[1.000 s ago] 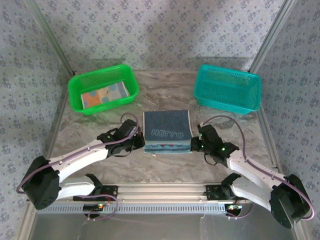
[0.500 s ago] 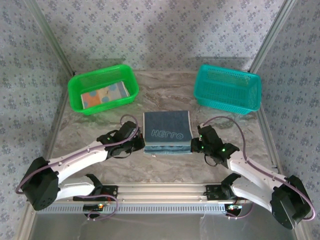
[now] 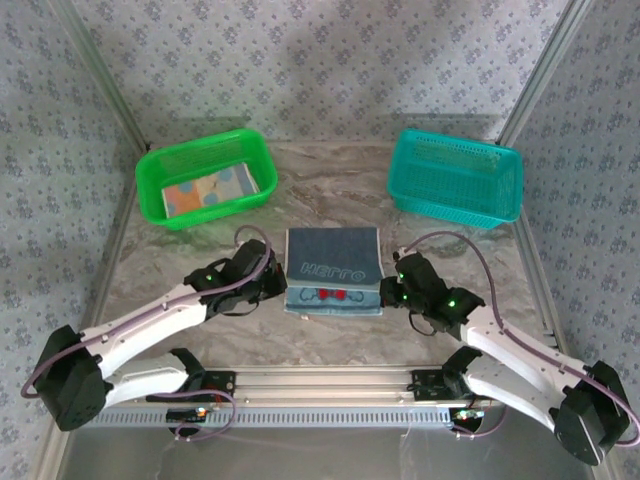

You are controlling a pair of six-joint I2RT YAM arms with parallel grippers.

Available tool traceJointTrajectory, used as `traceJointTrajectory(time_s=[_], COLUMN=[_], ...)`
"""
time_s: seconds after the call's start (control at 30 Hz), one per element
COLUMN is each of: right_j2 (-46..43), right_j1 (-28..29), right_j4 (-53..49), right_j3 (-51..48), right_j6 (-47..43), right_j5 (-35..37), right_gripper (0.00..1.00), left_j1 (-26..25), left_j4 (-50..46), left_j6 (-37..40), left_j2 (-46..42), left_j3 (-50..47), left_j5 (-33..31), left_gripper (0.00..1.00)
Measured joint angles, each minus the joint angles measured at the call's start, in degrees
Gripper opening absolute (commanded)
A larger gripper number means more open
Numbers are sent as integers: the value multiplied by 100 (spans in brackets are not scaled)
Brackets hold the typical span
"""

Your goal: Fold and stack the towels

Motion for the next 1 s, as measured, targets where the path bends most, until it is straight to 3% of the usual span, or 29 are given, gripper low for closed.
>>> traceJointTrajectory(time_s=[0.3,0.7,0.73,0.77,0.8,0.87,0.93,1.0], right_j2=[2,673,708,734,748,748,739,675], right_j1=[358,601,610,616,625,649,671,695], right_j4=[304,1021,1045,1069,1093,1084,1038,918], right_j3=[-509,-1067,-1075,-1080,-1080,-1080,-1078,-1078], right_j6=[442,769,782,787,802,820,826,844], right_j5=[68,109,111,114,114,138,173,195], right_gripper=[0,3,4,8,16,20,26,36], left_j1=[-188,-490,-516,-529,-549,-553,-551,-553], left_j4=[308,964,977,992,992,964,890,691], left_j6=[-280,-656,-658,-660,-669,-686,-706,-640], left_j2=[-127,562,616,664,697,715,717,710], left_j3=[-741,-1239,-1239,-1241,-1241,-1241,-1239,-1211], left_j5=[7,-44,-52,-74,-103,-168,-260,-367], left_gripper=[0,0,3,12,17,22,41,50])
